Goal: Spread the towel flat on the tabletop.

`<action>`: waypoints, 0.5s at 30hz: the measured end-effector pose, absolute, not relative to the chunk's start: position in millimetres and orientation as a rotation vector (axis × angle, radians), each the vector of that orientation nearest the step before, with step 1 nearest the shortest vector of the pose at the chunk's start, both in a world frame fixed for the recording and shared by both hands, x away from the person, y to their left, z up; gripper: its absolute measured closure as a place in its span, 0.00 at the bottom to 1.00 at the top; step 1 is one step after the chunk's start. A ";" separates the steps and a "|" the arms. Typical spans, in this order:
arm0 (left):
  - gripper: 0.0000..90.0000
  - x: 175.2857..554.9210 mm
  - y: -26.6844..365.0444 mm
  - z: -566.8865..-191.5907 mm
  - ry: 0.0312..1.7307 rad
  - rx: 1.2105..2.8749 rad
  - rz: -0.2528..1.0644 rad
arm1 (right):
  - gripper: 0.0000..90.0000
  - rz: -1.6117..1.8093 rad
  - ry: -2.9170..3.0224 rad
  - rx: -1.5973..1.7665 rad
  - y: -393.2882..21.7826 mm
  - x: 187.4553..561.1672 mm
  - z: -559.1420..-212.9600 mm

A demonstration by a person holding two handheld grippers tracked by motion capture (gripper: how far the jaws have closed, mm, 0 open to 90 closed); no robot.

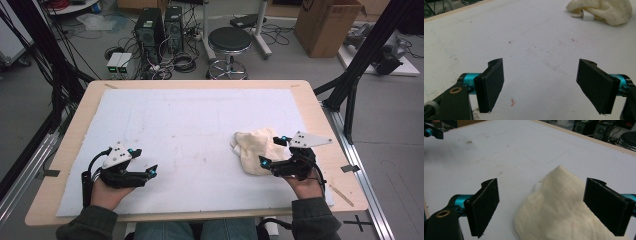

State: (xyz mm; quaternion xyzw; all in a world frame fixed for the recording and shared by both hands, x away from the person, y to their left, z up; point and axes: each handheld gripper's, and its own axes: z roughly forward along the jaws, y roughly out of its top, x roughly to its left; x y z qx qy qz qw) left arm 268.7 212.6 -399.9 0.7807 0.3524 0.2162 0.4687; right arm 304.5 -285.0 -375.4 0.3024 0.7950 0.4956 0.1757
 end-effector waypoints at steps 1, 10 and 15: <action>0.25 268.7 213.1 -399.7 0.862 1.917 0.530 | 0.14 1.397 2.249 0.863 -287.6 305.3 -376.0; 0.25 269.9 212.8 -401.3 0.866 1.917 0.527 | 0.14 1.334 2.274 0.927 -294.4 311.6 -394.0; 0.25 270.6 213.6 -402.3 0.869 1.917 0.527 | 0.14 1.300 2.294 0.940 -289.6 318.3 -405.0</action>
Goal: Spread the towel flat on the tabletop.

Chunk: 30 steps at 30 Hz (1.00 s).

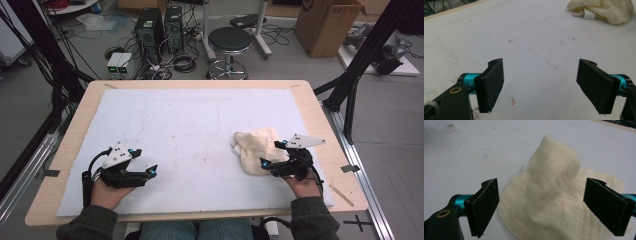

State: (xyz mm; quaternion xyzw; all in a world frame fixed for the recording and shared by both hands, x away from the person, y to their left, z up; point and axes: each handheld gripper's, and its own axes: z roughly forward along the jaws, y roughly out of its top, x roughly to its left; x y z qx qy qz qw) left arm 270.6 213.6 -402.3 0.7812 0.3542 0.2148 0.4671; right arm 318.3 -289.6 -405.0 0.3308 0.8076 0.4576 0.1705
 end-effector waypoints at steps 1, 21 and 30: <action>0.25 270.8 214.0 -402.4 0.869 1.919 0.526 | 0.15 1.292 2.305 0.948 -288.1 319.0 -406.5; 0.25 274.4 213.6 -405.9 0.883 1.922 0.517 | 0.48 1.142 2.411 1.005 -275.6 346.3 -440.0; 0.25 273.6 213.9 -406.3 0.883 1.922 0.522 | 0.73 1.052 2.392 0.986 -273.7 349.1 -441.4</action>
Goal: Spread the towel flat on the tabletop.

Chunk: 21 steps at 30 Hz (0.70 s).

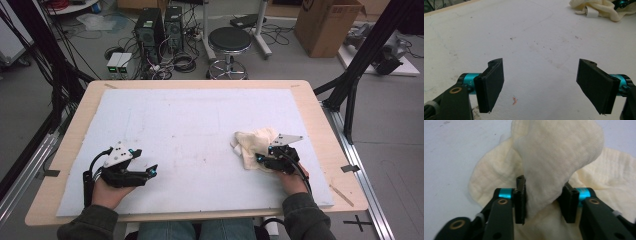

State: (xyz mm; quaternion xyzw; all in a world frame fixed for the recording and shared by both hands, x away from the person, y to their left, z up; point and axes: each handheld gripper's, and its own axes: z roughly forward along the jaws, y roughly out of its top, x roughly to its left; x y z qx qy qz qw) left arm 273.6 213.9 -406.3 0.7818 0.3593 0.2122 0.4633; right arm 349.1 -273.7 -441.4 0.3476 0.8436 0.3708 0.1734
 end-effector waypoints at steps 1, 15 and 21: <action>0.25 273.8 214.0 -406.3 0.886 1.920 0.526 | 0.76 1.055 2.390 0.990 -274.2 349.5 -441.5; 0.25 273.7 220.8 -405.9 0.907 1.893 0.534 | 0.82 1.200 2.394 1.063 -277.2 349.8 -425.9; 0.25 273.1 221.2 -404.3 0.904 1.883 0.540 | 0.82 1.225 2.407 1.015 -262.6 346.2 -403.2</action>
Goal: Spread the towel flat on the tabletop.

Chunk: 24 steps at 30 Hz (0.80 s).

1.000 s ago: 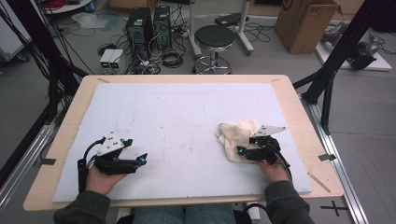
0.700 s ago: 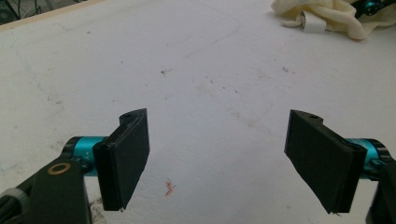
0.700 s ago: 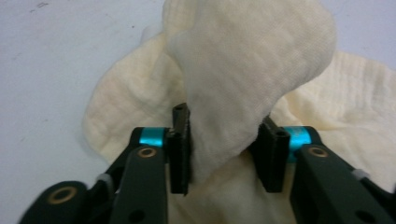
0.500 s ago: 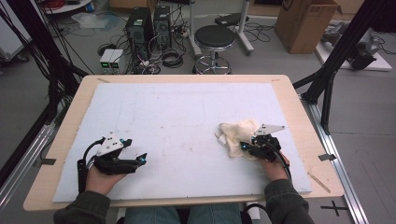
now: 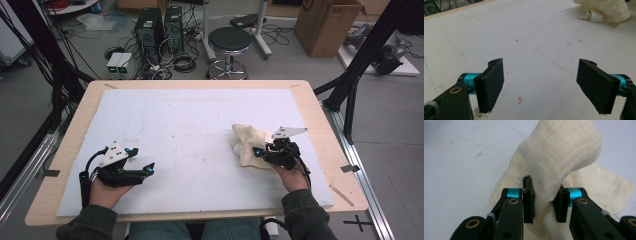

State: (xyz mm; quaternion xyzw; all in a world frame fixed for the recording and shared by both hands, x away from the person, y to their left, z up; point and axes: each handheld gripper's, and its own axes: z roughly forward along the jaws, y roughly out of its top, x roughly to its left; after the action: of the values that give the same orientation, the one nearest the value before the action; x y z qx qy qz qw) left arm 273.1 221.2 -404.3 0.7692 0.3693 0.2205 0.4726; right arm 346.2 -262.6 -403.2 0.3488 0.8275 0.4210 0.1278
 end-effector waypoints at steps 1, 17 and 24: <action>0.25 273.3 221.1 -404.2 0.902 1.883 0.539 | 0.82 1.238 2.403 1.014 -260.2 345.9 -398.6; 0.25 272.7 219.7 -401.2 0.887 1.863 0.542 | 0.82 1.391 2.421 0.887 -193.4 348.5 -347.2; 0.25 273.3 220.1 -400.1 0.878 1.856 0.539 | 0.82 1.418 2.472 0.812 -151.4 351.1 -349.9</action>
State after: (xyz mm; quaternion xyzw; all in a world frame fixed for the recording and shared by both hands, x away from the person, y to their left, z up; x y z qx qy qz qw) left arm 273.3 220.1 -400.1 0.7633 0.3611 0.2216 0.4878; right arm 351.1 -151.4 -349.9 0.2728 0.8310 0.4766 0.0890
